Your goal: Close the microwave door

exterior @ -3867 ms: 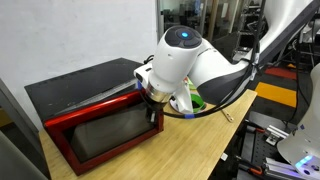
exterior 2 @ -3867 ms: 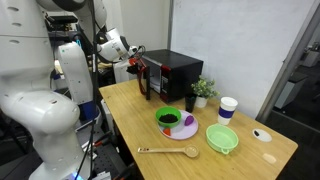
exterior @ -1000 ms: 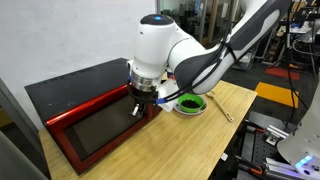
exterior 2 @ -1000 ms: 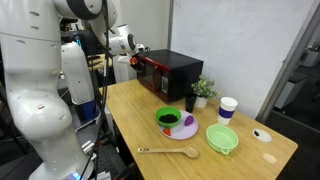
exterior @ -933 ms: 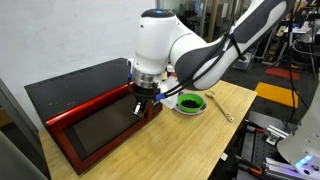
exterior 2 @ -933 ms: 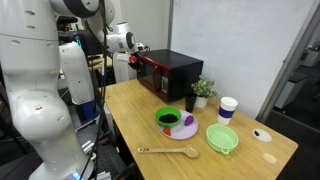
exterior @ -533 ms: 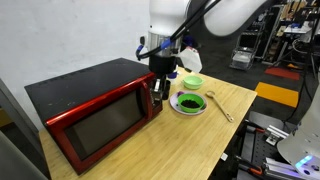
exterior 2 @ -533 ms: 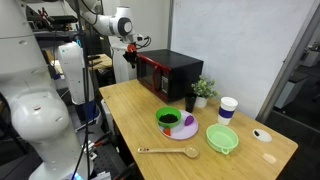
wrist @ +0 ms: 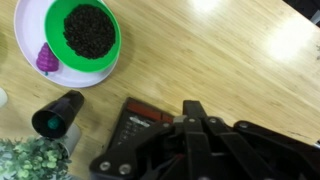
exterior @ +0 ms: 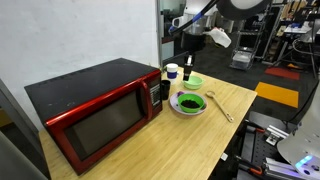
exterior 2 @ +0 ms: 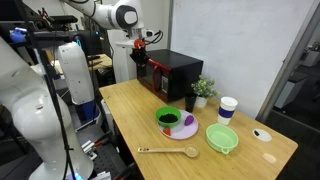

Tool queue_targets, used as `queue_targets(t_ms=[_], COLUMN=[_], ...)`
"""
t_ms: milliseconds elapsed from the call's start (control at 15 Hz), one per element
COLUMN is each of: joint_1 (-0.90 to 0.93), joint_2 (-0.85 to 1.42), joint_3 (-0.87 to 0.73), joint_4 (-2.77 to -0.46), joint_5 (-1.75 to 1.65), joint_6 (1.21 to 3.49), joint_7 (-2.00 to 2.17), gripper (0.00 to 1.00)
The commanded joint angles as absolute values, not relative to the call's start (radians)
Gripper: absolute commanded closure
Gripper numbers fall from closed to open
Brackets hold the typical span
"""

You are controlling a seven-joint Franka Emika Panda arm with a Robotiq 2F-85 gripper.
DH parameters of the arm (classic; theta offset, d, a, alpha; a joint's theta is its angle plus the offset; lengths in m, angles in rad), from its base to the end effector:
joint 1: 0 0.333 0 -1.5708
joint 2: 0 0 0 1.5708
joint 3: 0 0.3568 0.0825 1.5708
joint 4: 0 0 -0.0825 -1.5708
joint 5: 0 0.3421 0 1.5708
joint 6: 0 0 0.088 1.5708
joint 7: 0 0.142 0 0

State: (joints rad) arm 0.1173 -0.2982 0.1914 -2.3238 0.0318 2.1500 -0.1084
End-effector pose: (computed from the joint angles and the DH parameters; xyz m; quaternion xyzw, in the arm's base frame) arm 0.4011 0.1358 0.4896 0.9786 0.1965 0.0609 0.0083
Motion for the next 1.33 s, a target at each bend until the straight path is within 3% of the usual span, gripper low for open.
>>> queue_targets(t_ms=[0,533,667,1267], joint_1=[0.119,0.1,0.095,0.103], joint_2=[-0.399,-0.547,-0.583,-0.671], joint_3=[0.107,-0.018,-0.033,-0.029], joint_4=[-2.417,-2.485,-2.506,-2.558], joint_5=[0.03,0.016,0.01,0.017], joint_6=[2.116,2.008,2.013,2.046], joint_7=[-0.184,-0.286,-0.284,-0.222], gripper=[0.67,0.11,0.01,0.0])
